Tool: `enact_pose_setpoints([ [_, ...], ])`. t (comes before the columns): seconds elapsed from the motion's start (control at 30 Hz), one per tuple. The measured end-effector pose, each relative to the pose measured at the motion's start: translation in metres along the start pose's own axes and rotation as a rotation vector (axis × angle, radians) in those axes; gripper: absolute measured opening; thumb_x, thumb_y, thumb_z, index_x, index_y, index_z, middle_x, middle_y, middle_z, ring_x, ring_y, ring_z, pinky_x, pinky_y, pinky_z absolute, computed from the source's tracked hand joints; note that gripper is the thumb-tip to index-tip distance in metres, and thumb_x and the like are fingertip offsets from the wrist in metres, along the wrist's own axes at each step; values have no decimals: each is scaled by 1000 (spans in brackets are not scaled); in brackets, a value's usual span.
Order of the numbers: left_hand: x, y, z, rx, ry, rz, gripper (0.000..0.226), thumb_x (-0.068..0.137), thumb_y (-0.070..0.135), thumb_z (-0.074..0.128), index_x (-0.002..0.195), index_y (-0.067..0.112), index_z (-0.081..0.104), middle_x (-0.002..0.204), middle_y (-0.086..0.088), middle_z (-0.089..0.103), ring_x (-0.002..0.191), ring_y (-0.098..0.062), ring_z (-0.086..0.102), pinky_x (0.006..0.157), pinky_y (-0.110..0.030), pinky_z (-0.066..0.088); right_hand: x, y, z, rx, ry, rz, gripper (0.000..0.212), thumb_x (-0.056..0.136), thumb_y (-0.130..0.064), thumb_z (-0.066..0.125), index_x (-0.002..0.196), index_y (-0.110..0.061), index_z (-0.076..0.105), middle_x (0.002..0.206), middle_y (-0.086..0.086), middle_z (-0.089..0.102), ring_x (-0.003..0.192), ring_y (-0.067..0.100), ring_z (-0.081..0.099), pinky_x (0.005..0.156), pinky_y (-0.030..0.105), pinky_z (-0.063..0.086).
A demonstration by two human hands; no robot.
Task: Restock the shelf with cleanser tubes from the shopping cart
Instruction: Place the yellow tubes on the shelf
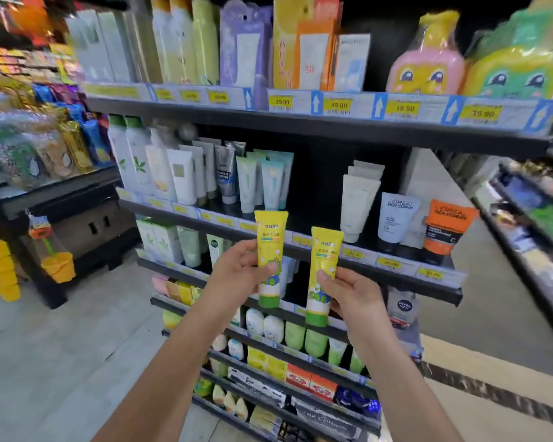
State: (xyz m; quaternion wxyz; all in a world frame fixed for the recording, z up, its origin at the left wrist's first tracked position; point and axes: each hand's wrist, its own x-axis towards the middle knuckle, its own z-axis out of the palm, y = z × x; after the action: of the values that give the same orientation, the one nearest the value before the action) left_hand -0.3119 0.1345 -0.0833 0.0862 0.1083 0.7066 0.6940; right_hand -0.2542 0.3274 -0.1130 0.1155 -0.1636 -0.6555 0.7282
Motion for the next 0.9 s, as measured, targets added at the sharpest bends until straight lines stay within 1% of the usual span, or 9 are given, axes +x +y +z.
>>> enact_pose_setpoints([
  [0.07,25,6,-13,-10,-55,16,36,87,12,75,118,23,62,103,3,76,96,-20,72,90,-51,57,8,-6,16,-9,47,-10,28,83,-28,79,109,-20,71,105,-3,76,102,15,70,97,38,53],
  [0.2,70,16,-27,24,-189,61,34,87,15,74,116,28,61,103,3,76,91,-17,72,74,-36,54,23,-19,35,-1,163,-46,29,82,-30,80,109,-23,72,106,-5,76,105,15,69,93,35,53],
  [0.3,98,21,-28,14,-242,74,31,87,12,74,109,29,63,101,4,76,95,-20,72,83,-42,58,28,-27,40,-30,213,-85,26,83,-31,78,107,-22,74,103,-6,77,105,15,69,94,36,52],
  [0.43,130,24,-19,-15,-325,56,34,87,6,73,115,22,62,101,0,76,95,-20,73,79,-38,60,35,-35,37,-37,271,-133,16,88,-26,74,104,-24,73,91,-11,78,79,-1,70,71,19,47],
  [0.5,149,25,-12,5,-361,58,37,86,6,74,119,20,61,103,-1,76,96,-20,73,83,-42,60,43,-37,35,-32,293,-151,13,89,-24,73,102,-24,72,90,-13,77,81,-2,71,73,20,48],
  [0.57,167,27,-3,8,-380,84,39,86,6,74,120,21,61,105,-2,75,96,-20,73,85,-43,60,53,-39,33,-18,301,-170,14,89,-21,72,104,-20,73,91,-9,78,85,5,73,76,23,52],
  [0.67,191,27,11,-23,-381,100,39,87,7,73,120,21,58,107,-3,74,97,-20,73,83,-42,60,71,-41,32,35,299,-181,11,90,-17,71,100,-21,72,91,-7,78,86,9,74,70,19,55],
  [0.8,229,25,34,18,-383,119,37,86,4,73,112,24,54,110,-6,69,97,-23,71,81,-41,60,94,-43,33,85,273,-188,17,90,-16,70,107,-16,73,100,0,78,97,15,73,88,34,56],
  [0.9,260,23,54,98,-374,153,41,84,0,73,105,28,51,110,-6,67,98,-26,69,84,-44,59,104,-43,29,89,257,-197,21,90,-18,71,111,-16,73,103,0,77,100,16,72,91,35,54],
])
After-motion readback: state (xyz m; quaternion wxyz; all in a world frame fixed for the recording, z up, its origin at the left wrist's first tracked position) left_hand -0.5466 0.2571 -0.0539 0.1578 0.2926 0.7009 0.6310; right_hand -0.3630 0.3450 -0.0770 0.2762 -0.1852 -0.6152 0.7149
